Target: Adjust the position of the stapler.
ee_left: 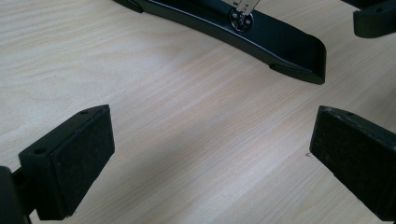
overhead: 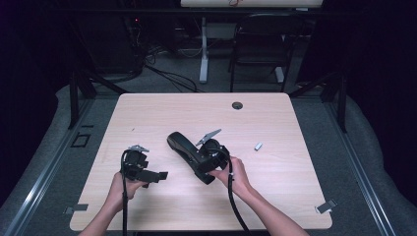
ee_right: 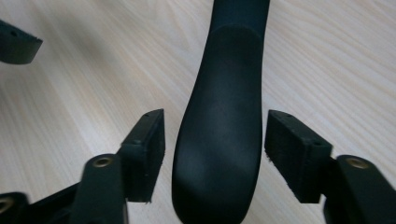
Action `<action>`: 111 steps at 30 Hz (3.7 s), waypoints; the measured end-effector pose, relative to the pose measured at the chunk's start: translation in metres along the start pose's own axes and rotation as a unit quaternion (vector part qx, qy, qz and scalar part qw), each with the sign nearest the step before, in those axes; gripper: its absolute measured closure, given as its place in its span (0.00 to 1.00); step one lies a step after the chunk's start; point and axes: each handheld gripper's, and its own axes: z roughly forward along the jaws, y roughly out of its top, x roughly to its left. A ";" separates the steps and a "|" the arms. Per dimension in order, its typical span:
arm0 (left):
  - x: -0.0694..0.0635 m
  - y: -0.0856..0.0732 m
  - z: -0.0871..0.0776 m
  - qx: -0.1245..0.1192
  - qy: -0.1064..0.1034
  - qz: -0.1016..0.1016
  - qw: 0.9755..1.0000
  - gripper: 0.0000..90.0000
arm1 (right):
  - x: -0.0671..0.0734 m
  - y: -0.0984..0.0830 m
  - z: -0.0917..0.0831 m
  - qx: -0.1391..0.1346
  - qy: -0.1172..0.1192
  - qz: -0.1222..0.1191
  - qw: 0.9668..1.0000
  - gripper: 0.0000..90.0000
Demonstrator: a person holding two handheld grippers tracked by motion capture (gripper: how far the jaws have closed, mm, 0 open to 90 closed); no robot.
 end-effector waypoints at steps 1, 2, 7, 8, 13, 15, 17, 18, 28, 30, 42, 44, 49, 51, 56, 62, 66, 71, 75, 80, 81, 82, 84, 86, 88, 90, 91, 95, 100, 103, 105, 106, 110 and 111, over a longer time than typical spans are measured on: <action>0.000 0.000 0.000 0.000 -0.001 -0.001 1.000 0.00 | 0.000 0.001 0.001 0.001 -0.003 -0.002 1.000 0.48; 0.000 0.000 0.001 -0.003 -0.002 -0.002 1.000 0.00 | 0.000 0.001 0.002 -0.006 -0.010 -0.003 1.000 0.53; -0.001 0.002 0.004 -0.007 -0.007 -0.001 1.000 0.00 | 0.001 0.001 0.000 -0.004 -0.009 0.000 1.000 0.58; -0.001 0.003 0.005 -0.004 -0.006 0.001 1.000 0.00 | 0.002 0.001 0.000 -0.004 -0.018 -0.007 1.000 0.58; -0.004 0.003 0.008 0.010 -0.013 0.017 1.000 0.00 | -0.003 -0.004 -0.004 -0.010 -0.017 -0.037 0.999 0.60; -0.005 0.004 0.008 0.011 -0.016 0.019 1.000 0.00 | -0.005 -0.005 -0.005 -0.010 -0.014 -0.040 0.999 0.60; -0.005 0.005 0.010 0.010 -0.019 0.018 1.000 0.00 | -0.008 -0.007 -0.006 -0.010 -0.009 -0.044 0.999 0.61; -0.005 0.005 0.010 0.011 -0.020 0.019 1.000 0.00 | -0.009 -0.008 -0.007 -0.008 -0.005 -0.046 0.999 0.61; -0.013 0.002 0.009 0.014 -0.046 0.051 0.998 0.00 | -0.016 -0.013 -0.014 0.002 0.019 -0.084 0.996 0.62; -0.017 0.002 0.006 0.010 -0.053 0.064 0.996 0.00 | -0.018 -0.015 -0.016 0.002 0.025 -0.091 0.996 0.62; -0.050 0.000 0.011 0.019 -0.111 0.116 0.987 0.01 | -0.030 -0.032 -0.030 0.010 0.066 -0.142 0.988 0.62; -0.056 0.000 0.012 0.020 -0.112 0.121 0.986 0.01 | -0.032 -0.035 -0.033 0.016 0.072 -0.151 0.986 0.62; -0.061 0.000 0.012 0.028 -0.111 0.134 0.984 0.01 | -0.041 -0.046 -0.044 0.028 0.094 -0.178 0.979 0.62; -0.059 0.000 0.012 0.029 -0.106 0.130 0.985 0.01 | -0.045 -0.051 -0.049 0.035 0.100 -0.180 0.978 0.62; -0.056 0.000 0.011 0.027 -0.102 0.127 0.986 0.01 | -0.044 -0.052 -0.052 0.047 0.088 -0.154 0.983 0.58; -0.055 0.001 0.010 0.026 -0.107 0.129 0.986 0.02 | -0.026 -0.038 -0.050 0.044 0.054 -0.101 0.992 0.47; -0.054 0.001 0.010 0.027 -0.107 0.130 0.985 0.02 | -0.018 -0.035 -0.047 0.053 0.014 -0.112 0.992 0.60; -0.055 0.001 0.010 0.028 -0.101 0.132 0.986 0.02 | -0.025 -0.035 -0.049 0.054 0.041 -0.138 0.988 0.63; -0.056 0.002 0.012 0.029 -0.108 0.133 0.985 0.02 | -0.035 -0.035 -0.048 0.045 0.069 -0.162 0.983 0.64; -0.058 0.002 0.014 0.032 -0.108 0.135 0.984 0.02 | -0.048 -0.032 -0.046 0.048 0.064 -0.159 0.984 0.59; -0.059 0.002 0.014 0.033 -0.103 0.136 0.985 0.02 | -0.049 -0.032 -0.046 0.052 0.058 -0.155 0.985 0.57; -0.059 0.002 0.014 0.034 -0.103 0.137 0.985 0.02 | -0.050 -0.033 -0.046 0.052 0.054 -0.151 0.986 0.56; -0.058 0.002 0.014 0.033 -0.105 0.136 0.985 0.02 | -0.053 -0.034 -0.047 0.056 0.045 -0.144 0.987 0.54; -0.057 0.002 0.014 0.033 -0.106 0.134 0.985 0.02 | -0.057 -0.036 -0.050 0.057 0.039 -0.135 0.988 0.52; -0.057 0.003 0.013 0.033 -0.106 0.135 0.985 0.02 | -0.059 -0.040 -0.053 0.057 0.032 -0.121 0.991 0.51; -0.057 0.003 0.014 0.033 -0.106 0.136 0.984 0.02 | -0.062 -0.042 -0.055 0.053 0.032 -0.111 0.992 0.51; -0.058 0.003 0.014 0.033 -0.099 0.137 0.985 0.02 | -0.063 -0.043 -0.056 0.055 0.033 -0.108 0.992 0.51; -0.058 0.004 0.015 0.034 -0.099 0.139 0.985 0.02 | -0.062 -0.043 -0.056 0.054 0.028 -0.105 0.993 0.50; -0.058 0.003 0.015 0.033 -0.099 0.140 0.985 0.02 | -0.063 -0.043 -0.055 0.055 0.028 -0.100 0.993 0.50; -0.057 0.002 0.015 0.031 -0.099 0.139 0.985 0.01 | -0.063 -0.043 -0.055 0.054 0.027 -0.095 0.994 0.48; -0.057 0.002 0.016 0.033 -0.098 0.140 0.985 0.01 | -0.063 -0.044 -0.054 0.053 0.025 -0.088 0.994 0.47; -0.057 0.002 0.016 0.031 -0.099 0.140 0.985 0.01 | -0.063 -0.044 -0.054 0.054 0.022 -0.088 0.994 0.46; -0.054 0.005 0.017 0.026 -0.105 0.138 0.985 0.01 | -0.061 -0.044 -0.056 0.061 0.008 -0.080 0.995 0.40; -0.054 0.005 0.017 0.026 -0.103 0.138 0.985 0.01 | -0.061 -0.046 -0.056 0.054 0.008 -0.072 0.996 0.38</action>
